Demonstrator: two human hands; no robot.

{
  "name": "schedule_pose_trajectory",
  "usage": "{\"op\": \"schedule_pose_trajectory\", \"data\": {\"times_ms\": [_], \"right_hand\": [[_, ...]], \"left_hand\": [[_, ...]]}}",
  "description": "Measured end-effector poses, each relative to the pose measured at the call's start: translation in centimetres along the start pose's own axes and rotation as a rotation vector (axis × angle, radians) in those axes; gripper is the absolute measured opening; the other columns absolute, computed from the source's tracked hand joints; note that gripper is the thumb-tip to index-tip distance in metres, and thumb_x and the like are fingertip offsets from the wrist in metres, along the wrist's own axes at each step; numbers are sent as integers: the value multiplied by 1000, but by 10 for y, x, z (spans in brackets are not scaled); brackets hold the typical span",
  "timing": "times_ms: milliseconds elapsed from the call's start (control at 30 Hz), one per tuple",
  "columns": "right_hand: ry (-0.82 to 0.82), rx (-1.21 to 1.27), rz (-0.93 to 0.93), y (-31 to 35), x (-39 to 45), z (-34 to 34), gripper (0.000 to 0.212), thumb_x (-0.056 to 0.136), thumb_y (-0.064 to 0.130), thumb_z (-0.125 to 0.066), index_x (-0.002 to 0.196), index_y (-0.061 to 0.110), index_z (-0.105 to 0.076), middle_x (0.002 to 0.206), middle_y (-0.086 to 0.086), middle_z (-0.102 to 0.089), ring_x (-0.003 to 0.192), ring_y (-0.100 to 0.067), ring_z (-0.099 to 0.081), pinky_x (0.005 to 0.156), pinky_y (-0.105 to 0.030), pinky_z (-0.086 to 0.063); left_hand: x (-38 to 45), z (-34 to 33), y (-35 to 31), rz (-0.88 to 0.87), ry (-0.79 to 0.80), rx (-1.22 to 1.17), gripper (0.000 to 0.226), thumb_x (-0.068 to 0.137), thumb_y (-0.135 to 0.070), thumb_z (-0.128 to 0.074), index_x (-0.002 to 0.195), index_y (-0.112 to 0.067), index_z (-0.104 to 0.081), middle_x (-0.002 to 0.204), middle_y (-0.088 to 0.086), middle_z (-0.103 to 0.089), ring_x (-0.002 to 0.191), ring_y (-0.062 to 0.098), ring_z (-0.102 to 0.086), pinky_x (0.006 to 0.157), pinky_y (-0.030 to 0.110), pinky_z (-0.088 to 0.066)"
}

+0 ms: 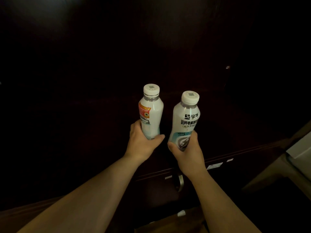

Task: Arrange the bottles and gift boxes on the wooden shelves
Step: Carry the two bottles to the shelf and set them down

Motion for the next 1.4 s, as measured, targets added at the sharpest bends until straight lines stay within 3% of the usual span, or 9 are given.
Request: {"op": "schedule_pose_trajectory", "data": {"times_ms": [67,200,367,633,733,933,1067,1233,1400], "right_hand": [[1,0,-3,-1,0,0,67,84,31,-82,137,36,-41,121,16,-65,106,7,-64,78,-11,-52],[-5,-5,-5,0,0,1,66,83,30,-82,134,37,-41,121,15,-65,106,6,-63,78,-9,-52],[-1,-15,1,1,-1,1,68,83,30,-82,138,33,-42,122,12,-65,107,0,-65,86,-23,-57],[-18,-44,9,2,0,2,64,82,32,-82,130,42,-41,119,12,-66,103,1,-66,82,-23,-56],[-13,-46,4,1,-1,2,65,83,33,-82,130,47,-39,120,13,-65,103,3,-66,78,-15,-54],[-12,-49,6,0,1,1,66,82,32,-82,132,43,-39,122,11,-65,107,-1,-65,84,-24,-55],[-14,-43,3,-2,1,1,66,82,31,-83,131,43,-40,119,13,-66,104,1,-66,84,-26,-57],[-7,-46,7,-3,1,1,67,82,33,-83,130,47,-39,122,12,-65,106,0,-66,85,-27,-57],[-2,-52,-2,-3,1,2,69,81,34,-83,130,51,-38,120,15,-65,104,4,-65,82,-23,-54]], "left_hand": [[0,-3,7,82,20,-55,91,53,-51,-86,129,-36,-37,123,-2,-53,111,13,-58,83,33,-55],[-1,-3,11,101,45,-1,75,65,-41,-84,117,-40,-30,109,-11,-56,93,5,-60,59,12,-46],[-2,-1,8,91,30,-26,86,58,-50,-84,126,-30,-36,123,-2,-49,105,9,-55,73,22,-51],[-5,-2,13,87,44,-67,85,69,-38,-79,136,-41,-26,123,0,-56,100,10,-62,66,18,-50],[-5,-3,10,90,34,-50,83,64,-45,-83,127,-40,-30,123,0,-56,105,15,-62,76,30,-56],[-4,0,4,2,11,59,60,68,-31,-83,113,-28,-44,114,-2,-49,110,20,-57,83,39,-56],[-4,-3,5,11,47,22,74,69,-28,-83,130,-21,-42,126,5,-51,118,25,-56,90,48,-56],[-6,-5,3,-11,42,46,64,71,-29,-84,114,-28,-37,117,2,-51,103,16,-61,70,27,-53],[-11,-4,4,8,104,11,71,66,-29,-85,123,-26,-43,113,-5,-56,93,3,-64,65,15,-52]]}}
Point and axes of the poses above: each hand's wrist, its own x-axis towards the middle knuckle, its own z-axis out of the back of the hand, y = z × x, the point moved 8 cm from there along x, towards the middle knuckle
